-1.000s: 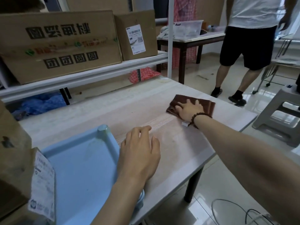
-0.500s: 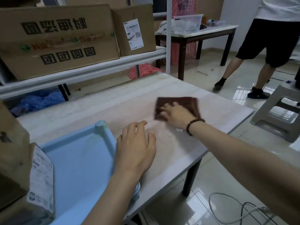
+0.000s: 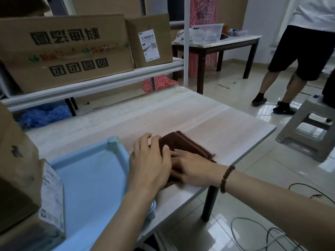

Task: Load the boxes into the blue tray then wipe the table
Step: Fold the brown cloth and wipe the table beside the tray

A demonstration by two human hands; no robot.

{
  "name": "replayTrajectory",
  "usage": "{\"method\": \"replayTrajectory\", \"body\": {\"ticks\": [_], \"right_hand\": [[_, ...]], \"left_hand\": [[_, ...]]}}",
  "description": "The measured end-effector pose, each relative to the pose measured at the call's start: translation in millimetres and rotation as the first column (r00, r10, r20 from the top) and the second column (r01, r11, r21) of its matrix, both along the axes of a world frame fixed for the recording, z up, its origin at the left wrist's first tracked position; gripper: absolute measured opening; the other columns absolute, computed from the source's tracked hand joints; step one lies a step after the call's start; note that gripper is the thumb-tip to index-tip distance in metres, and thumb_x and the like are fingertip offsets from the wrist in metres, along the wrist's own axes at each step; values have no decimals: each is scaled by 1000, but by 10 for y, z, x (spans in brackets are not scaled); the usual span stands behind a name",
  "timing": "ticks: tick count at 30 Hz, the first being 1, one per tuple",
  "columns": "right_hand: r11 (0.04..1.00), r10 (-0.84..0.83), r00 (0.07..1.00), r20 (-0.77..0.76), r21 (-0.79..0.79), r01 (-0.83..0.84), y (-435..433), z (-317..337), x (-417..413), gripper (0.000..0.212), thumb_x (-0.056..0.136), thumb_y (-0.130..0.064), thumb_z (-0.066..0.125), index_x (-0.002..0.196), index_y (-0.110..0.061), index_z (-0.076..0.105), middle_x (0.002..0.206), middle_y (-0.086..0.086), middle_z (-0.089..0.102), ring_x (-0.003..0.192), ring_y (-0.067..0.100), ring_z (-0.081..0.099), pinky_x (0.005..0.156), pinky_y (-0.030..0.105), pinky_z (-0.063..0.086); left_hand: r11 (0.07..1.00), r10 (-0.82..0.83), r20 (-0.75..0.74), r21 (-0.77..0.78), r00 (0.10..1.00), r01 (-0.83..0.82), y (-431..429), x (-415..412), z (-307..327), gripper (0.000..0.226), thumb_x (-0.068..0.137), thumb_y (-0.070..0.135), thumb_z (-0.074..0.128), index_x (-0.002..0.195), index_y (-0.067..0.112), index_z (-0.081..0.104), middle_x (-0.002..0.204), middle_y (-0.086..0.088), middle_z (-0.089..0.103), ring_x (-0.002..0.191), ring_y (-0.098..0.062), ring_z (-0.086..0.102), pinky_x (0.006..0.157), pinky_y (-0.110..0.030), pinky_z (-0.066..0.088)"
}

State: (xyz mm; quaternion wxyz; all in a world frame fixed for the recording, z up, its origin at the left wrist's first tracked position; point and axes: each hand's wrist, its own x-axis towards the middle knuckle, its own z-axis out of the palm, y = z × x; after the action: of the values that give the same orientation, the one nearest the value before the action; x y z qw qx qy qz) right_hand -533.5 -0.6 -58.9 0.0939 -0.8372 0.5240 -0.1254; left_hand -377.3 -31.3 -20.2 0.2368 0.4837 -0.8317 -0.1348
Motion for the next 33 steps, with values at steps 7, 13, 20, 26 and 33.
{"method": "replayTrajectory", "body": {"ticks": [7, 13, 20, 26, 33], "right_hand": [[677, -733, 663, -153, -63, 733, -344, 103, -1056, 47, 107, -41, 28, 149, -24, 41, 158, 1, 37, 141, 32, 33, 112, 47, 29], [938, -345, 917, -199, -64, 340, 27, 81, -851, 46, 107, -33, 25, 145, -23, 48, 161, -4, 33, 145, 29, 29, 114, 49, 29], [862, -506, 851, -142, -44, 505, 60, 115, -742, 42, 106, -37, 33, 146, -31, 44, 156, -3, 40, 137, 33, 35, 113, 48, 32], [872, -490, 863, -126, -61, 486, -40, 102, -880, 44, 108, -37, 31, 147, -25, 45, 162, -4, 33, 149, 26, 24, 119, 42, 20], [999, 49, 999, 11, -14, -49, 272, 39, 157, 35, 102, -35, 45, 133, -25, 59, 147, 1, 53, 138, 19, 40, 117, 36, 25]], "left_hand": [[1000, -12, 48, 6, 999, 11, 8, 19, -10, 46, 101, 36, 35, 143, 21, 42, 157, -1, 25, 145, -19, 14, 118, -41, 20], [1000, 1, 64, -1, 998, -1, 13, 7, -11, 45, 101, 37, 34, 142, 23, 43, 155, 0, 31, 143, -19, 20, 117, -40, 21], [1000, 10, 81, 2, 997, -10, 12, -3, -11, 45, 100, 39, 33, 143, 27, 40, 155, 3, 31, 143, -17, 19, 117, -41, 19], [1000, -4, 62, 10, 998, 4, 22, 1, -8, 45, 100, 36, 33, 143, 25, 40, 151, 4, 35, 140, -18, 24, 116, -40, 22], [1000, 6, 21, 19, 1000, -6, 19, 4, 3, 47, 100, 43, 28, 142, 27, 40, 148, 5, 38, 137, -17, 27, 115, -39, 23]]}}
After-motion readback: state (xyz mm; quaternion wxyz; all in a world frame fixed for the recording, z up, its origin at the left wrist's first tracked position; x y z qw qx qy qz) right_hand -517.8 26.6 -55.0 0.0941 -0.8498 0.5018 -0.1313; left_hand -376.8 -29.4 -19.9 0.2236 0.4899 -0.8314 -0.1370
